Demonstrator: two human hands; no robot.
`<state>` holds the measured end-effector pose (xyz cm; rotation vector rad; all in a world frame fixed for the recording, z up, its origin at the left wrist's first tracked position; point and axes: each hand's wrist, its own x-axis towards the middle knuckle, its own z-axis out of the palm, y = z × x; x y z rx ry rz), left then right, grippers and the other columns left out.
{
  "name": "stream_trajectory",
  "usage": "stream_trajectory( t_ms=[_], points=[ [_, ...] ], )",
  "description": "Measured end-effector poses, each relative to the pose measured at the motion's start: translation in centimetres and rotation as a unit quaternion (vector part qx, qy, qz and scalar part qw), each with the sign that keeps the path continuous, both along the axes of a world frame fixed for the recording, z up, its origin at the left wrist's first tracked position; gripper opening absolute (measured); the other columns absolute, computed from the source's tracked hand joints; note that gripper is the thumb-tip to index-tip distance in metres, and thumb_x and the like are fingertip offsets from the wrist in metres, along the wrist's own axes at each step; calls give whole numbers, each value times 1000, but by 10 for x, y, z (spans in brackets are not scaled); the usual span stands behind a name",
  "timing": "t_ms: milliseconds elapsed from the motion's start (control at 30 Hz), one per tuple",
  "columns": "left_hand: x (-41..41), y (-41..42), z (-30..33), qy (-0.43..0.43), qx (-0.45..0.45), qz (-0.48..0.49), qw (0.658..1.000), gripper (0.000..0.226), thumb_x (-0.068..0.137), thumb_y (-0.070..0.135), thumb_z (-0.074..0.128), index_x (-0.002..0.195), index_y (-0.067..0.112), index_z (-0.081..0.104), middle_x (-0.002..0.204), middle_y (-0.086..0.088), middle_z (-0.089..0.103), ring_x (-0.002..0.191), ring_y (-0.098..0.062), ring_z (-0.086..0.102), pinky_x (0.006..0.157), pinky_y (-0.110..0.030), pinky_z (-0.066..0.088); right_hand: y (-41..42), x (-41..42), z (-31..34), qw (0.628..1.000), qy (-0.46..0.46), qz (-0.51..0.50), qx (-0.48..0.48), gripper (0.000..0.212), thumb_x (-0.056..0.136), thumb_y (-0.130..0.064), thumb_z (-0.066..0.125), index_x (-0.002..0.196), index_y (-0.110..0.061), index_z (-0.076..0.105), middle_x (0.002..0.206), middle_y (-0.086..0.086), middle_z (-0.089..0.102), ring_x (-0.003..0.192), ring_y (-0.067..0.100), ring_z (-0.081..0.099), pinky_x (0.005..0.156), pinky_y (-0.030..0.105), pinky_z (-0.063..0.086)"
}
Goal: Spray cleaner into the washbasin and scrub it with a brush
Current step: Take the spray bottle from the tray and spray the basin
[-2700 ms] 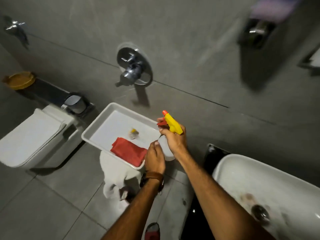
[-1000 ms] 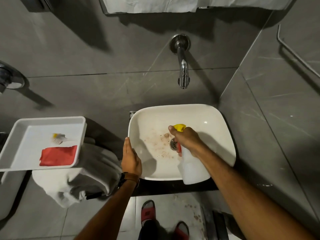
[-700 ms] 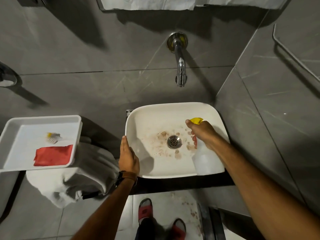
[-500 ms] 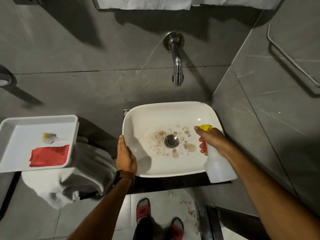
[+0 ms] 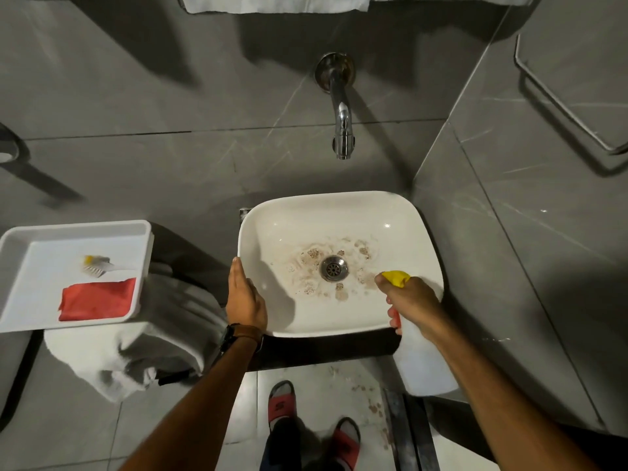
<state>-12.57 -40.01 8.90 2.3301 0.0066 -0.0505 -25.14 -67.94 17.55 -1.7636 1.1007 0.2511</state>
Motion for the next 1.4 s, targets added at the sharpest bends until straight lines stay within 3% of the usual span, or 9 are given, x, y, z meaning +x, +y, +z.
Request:
stream_trajectory(
  t_ms=[100, 267, 367, 533, 633, 800, 900, 1100, 1400],
  points=[
    [0, 0, 1, -1, 1, 3, 1000, 57, 102, 14, 31, 157, 19, 18, 161, -4, 28, 140, -27, 40, 115, -48, 37, 26, 2, 1, 999, 26, 44, -4, 57, 80, -65, 66, 80, -9, 69, 56, 9, 69, 47, 27, 67, 59, 49, 64],
    [1, 0, 2, -2, 2, 3, 1000, 56, 103, 12, 31, 157, 16, 19, 162, -5, 28, 143, -26, 37, 117, -44, 34, 76, 24, 3, 991, 10, 134, -13, 55, 81, -69, 57, 76, -15, 63, 69, 9, 74, 65, 33, 73, 75, 50, 62],
    [0, -1, 1, 0, -3, 6, 1000, 56, 102, 13, 32, 157, 17, 20, 161, -4, 29, 142, -25, 38, 116, -46, 36, 98, 50, 10, 992, -29, 123, -13, 52, 80, -70, 55, 79, -19, 64, 77, 10, 75, 67, 32, 75, 79, 50, 61],
    [0, 0, -2, -1, -7, 7, 1000, 56, 103, 14, 31, 157, 19, 19, 160, -4, 30, 139, -26, 42, 113, -49, 39, 105, 93, 24, 994, -56, 92, -17, 60, 81, -70, 52, 85, -13, 68, 66, 10, 74, 75, 32, 74, 79, 51, 61],
    [1, -1, -4, -1, -4, 8, 1000, 57, 102, 13, 32, 156, 21, 17, 160, -4, 31, 138, -27, 44, 111, -51, 42, 94, 109, 30, 995, -56, 74, -23, 62, 79, -72, 52, 91, -13, 68, 64, 8, 74, 69, 30, 74, 78, 49, 62],
    [2, 0, -9, -4, 2, 10, 1000, 65, 97, 4, 34, 156, 24, 16, 159, -3, 32, 136, -27, 46, 111, -50, 43, 57, 113, 33, 994, -51, 43, -85, 66, 79, -75, 52, 99, -15, 70, 93, 7, 75, 87, 32, 71, 86, 45, 58],
    [3, 0, -11, 3, -5, 17, 1000, 75, 91, -4, 39, 155, 28, 16, 159, -1, 32, 137, -26, 45, 111, -49, 42, 27, 103, 31, 994, -39, 33, -96, 66, 77, -72, 53, 101, -14, 70, 93, 11, 76, 86, 35, 72, 83, 49, 60],
    [5, 0, -13, 10, 5, 22, 1000, 88, 82, -14, 43, 155, 27, 17, 160, 0, 29, 143, -24, 39, 114, -47, 40, -22, 66, 24, 994, -21, -20, -102, 53, 77, -64, 62, 83, -12, 69, 62, 8, 71, 51, 29, 70, 66, 54, 63],
    [4, 0, -8, 11, -6, 19, 1000, 84, 85, -10, 49, 156, 24, 18, 161, -1, 28, 144, -23, 36, 116, -46, 37, -30, 16, 13, 998, -1, -39, -56, 41, 90, -49, 68, 95, -9, 72, 66, 14, 65, 50, 30, 60, 55, 41, 58]
  ],
)
